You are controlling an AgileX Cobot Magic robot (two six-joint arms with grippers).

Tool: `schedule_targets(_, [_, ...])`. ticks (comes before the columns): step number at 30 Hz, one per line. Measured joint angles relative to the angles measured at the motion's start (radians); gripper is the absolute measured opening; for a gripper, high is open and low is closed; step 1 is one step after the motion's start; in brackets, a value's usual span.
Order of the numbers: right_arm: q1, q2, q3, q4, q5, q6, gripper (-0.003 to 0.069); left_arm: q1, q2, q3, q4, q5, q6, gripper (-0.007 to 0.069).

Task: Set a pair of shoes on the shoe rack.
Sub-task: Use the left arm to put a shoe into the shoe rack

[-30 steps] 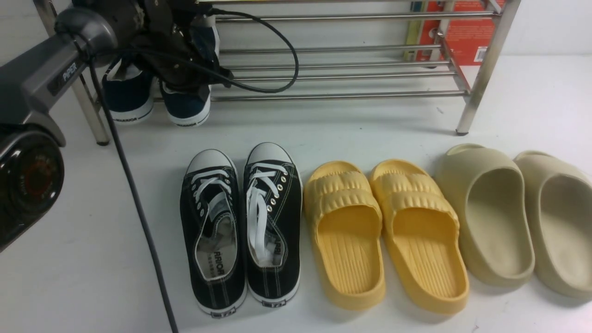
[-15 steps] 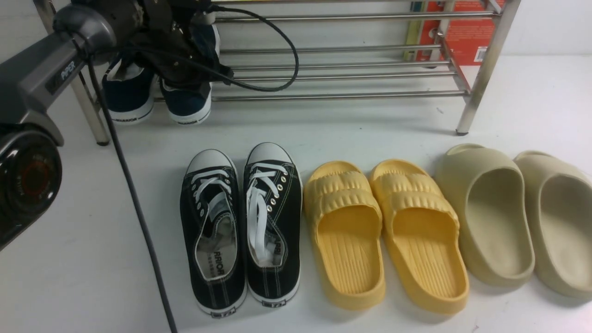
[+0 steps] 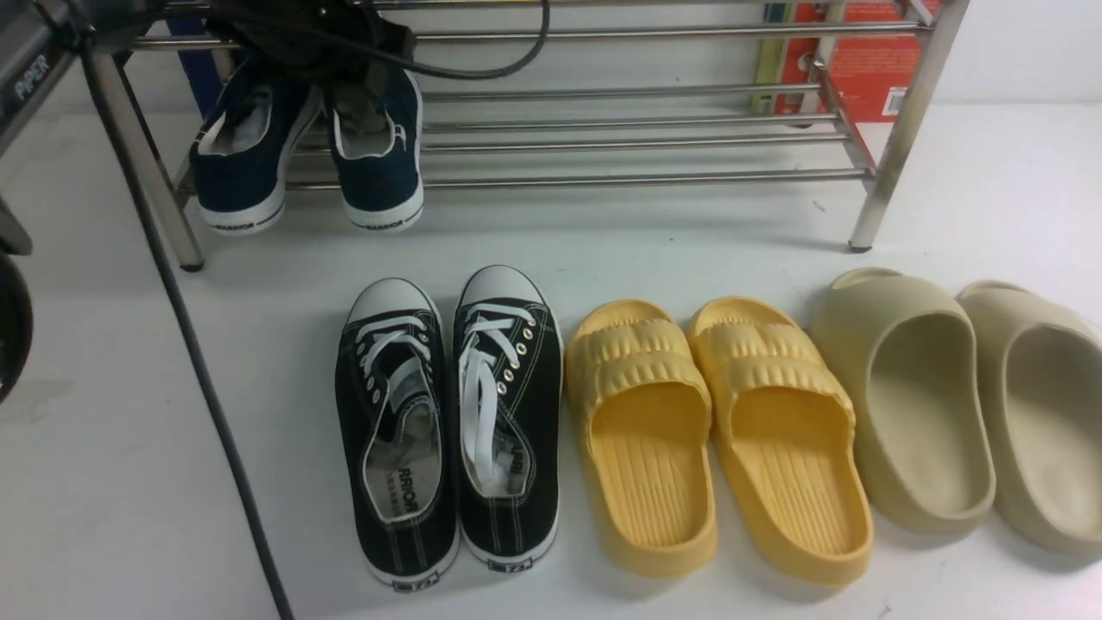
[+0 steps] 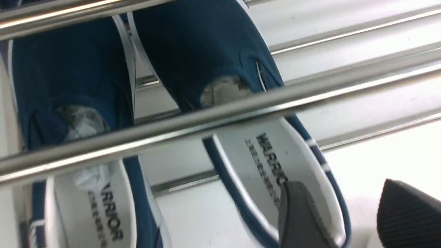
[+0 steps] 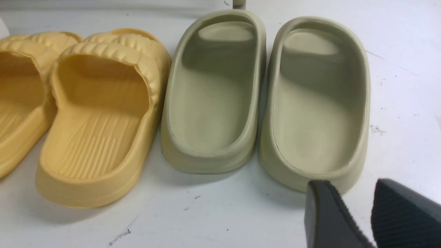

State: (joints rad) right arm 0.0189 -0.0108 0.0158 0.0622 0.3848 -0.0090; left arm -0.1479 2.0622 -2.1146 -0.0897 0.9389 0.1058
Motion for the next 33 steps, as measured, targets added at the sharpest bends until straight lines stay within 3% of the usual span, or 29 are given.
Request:
schedule_targets(3, [0.000,0.000,0.000,0.000,0.000,0.000,0.0239,0.000,-0.044,0.000,-0.006,0.069,0.000,0.0259])
schedule_targets(5, [0.000,0.000,0.000,0.000,0.000,0.000,0.0239,0.000,-0.076,0.000,-0.013,0.116,-0.004,0.0173])
schedule_targets(8, [0.000,0.000,0.000,0.000,0.000,0.000,0.0239,0.000,-0.145,0.014,-0.020,0.188,-0.041,-0.0015])
schedule_targets(13, [0.000,0.000,0.000,0.000,0.000,0.000,0.0239,-0.023,-0.247,0.126,-0.013,0.226,-0.114,-0.0013])
schedule_targets(17, [0.000,0.000,0.000,0.000,0.000,0.000,0.0239,-0.107,-0.292,0.322,-0.001,0.222,-0.169,-0.0013])
schedule_targets(22, [0.000,0.000,0.000,0.000,0.000,0.000,0.0239,-0.192,-0.209,0.483,-0.006,-0.012,-0.262,-0.0013])
schedule_targets(28, [0.000,0.000,0.000,-0.001,0.000,0.000,0.0239,-0.173,-0.107,0.486,0.069,-0.245,-0.312,-0.0013])
schedule_targets(33, [0.000,0.000,0.000,-0.001,0.000,0.000,0.0239,-0.155,-0.068,0.487,0.150,-0.303,-0.316,-0.0013])
